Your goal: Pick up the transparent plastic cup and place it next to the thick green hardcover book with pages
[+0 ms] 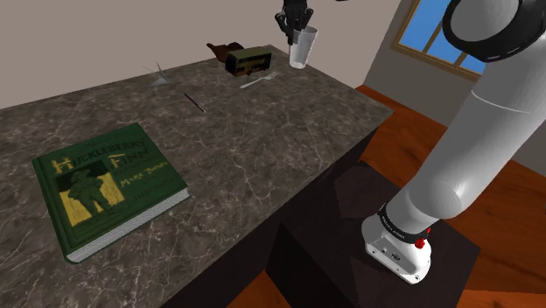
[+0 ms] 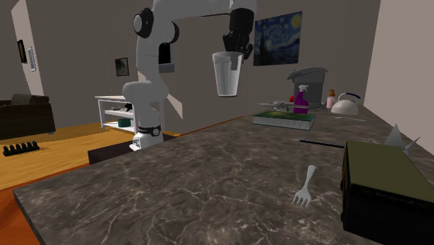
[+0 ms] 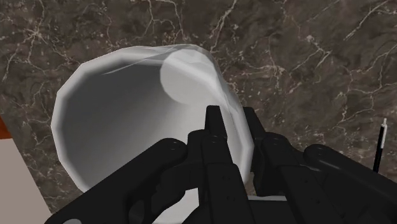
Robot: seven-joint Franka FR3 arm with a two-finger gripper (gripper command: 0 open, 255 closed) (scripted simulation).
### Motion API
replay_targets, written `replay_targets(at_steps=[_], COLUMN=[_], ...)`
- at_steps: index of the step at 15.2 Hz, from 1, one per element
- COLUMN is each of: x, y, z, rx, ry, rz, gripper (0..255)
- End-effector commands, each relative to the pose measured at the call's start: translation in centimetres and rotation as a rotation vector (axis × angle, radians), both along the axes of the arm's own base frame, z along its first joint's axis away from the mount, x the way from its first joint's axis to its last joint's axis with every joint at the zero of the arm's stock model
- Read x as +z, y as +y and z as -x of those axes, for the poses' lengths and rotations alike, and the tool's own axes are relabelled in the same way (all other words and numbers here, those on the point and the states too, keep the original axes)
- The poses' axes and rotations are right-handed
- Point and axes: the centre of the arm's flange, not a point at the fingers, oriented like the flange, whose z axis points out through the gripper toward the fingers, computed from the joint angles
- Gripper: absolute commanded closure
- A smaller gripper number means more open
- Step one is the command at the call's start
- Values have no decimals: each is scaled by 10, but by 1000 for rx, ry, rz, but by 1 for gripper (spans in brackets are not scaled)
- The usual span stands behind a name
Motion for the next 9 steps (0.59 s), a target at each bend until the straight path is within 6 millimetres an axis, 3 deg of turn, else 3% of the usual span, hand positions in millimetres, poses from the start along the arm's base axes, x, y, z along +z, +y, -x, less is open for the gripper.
replay_targets(at_steps=[1, 9], x=[1, 1], y=[22, 116], z=[12, 60], rx=[-1, -1], ry=[0, 0], rz=[1, 1], gripper=[255, 255])
